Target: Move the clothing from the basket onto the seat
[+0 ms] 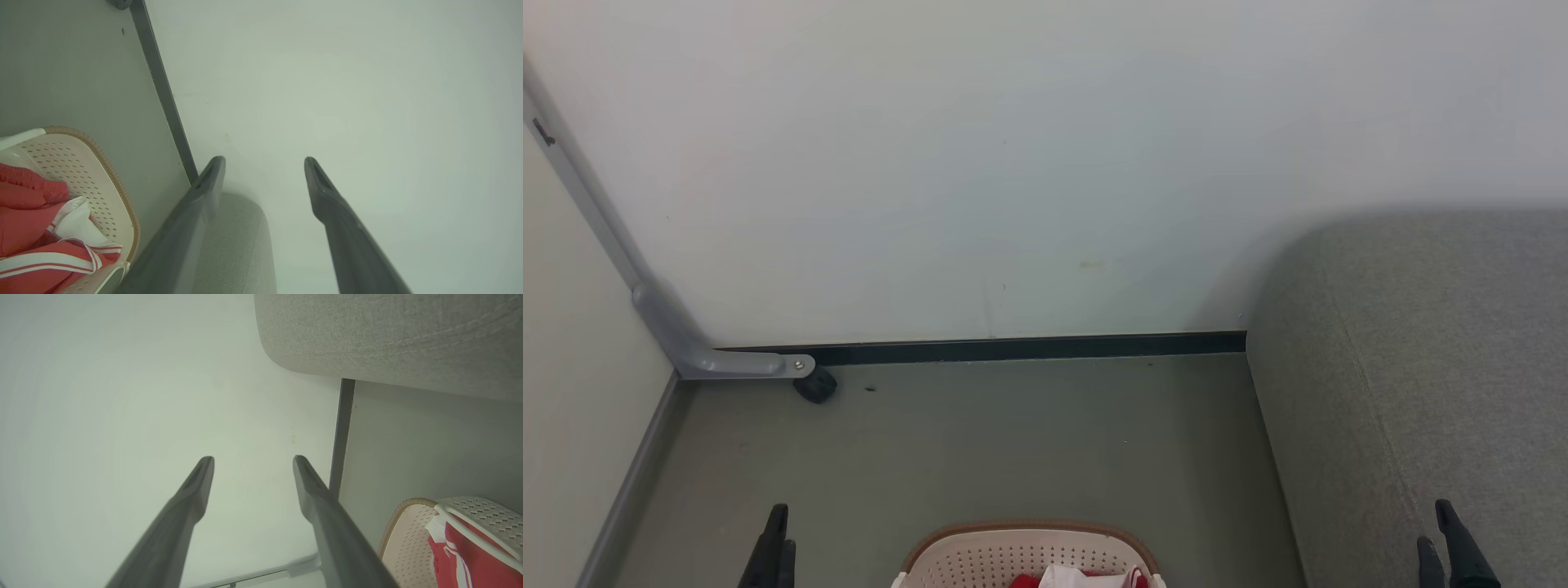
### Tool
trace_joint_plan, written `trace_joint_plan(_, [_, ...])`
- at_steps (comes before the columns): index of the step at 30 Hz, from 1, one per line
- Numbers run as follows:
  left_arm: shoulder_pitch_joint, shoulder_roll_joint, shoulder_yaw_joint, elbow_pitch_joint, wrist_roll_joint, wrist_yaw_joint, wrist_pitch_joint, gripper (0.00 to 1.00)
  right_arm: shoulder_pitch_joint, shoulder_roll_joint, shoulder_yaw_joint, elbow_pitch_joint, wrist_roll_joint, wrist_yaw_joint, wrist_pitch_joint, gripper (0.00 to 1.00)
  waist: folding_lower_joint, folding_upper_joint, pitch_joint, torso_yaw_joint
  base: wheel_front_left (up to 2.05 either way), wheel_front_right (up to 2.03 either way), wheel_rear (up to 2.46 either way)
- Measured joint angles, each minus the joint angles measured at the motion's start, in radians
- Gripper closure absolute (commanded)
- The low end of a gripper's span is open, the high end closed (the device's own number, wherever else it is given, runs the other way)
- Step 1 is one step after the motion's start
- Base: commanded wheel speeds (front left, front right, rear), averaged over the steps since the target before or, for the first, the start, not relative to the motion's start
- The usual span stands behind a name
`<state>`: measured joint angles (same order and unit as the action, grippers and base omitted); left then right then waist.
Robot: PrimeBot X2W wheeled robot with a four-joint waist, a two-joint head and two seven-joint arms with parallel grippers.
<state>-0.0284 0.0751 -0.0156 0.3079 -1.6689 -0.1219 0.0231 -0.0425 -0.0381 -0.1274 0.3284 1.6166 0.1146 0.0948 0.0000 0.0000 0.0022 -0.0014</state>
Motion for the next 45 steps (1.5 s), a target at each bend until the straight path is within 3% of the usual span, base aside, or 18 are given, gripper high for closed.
trace_joint_plan(7, [-0.005, -0.002, -0.021, -0.010, 0.014, 0.000, -0.025, 0.00, -0.008, -0.013, 0.004, -0.007, -0.037, 0.000, -0.010, 0.00, 0.0000, 0.0000, 0.000, 0.000, 0.00, 0.00, 0.00])
trace_joint_plan(17, [-0.011, -0.001, -0.052, -0.017, 0.142, 0.006, -0.053, 0.00, -0.009, -0.055, 0.048, -0.024, -0.145, 0.000, -0.042, 0.00, 0.0000, 0.0000, -0.001, 0.001, 0.00, 0.00, 0.00])
trace_joint_plan(31, [-0.031, 0.037, -0.110, -0.027, 0.455, 0.096, -0.097, 0.00, -0.018, -0.142, 0.147, -0.022, -0.418, -0.002, -0.130, 0.00, 0.0000, 0.0000, -0.007, 0.005, 0.00, 0.00, 0.00])
trace_joint_plan(45, [-0.032, 0.074, -0.195, -0.016, 0.764, 0.142, -0.147, 0.00, -0.030, -0.207, 0.253, -0.003, -0.689, -0.050, -0.193, 0.00, 0.0000, 0.0000, -0.027, 0.005, 0.00, 0.00, 0.00])
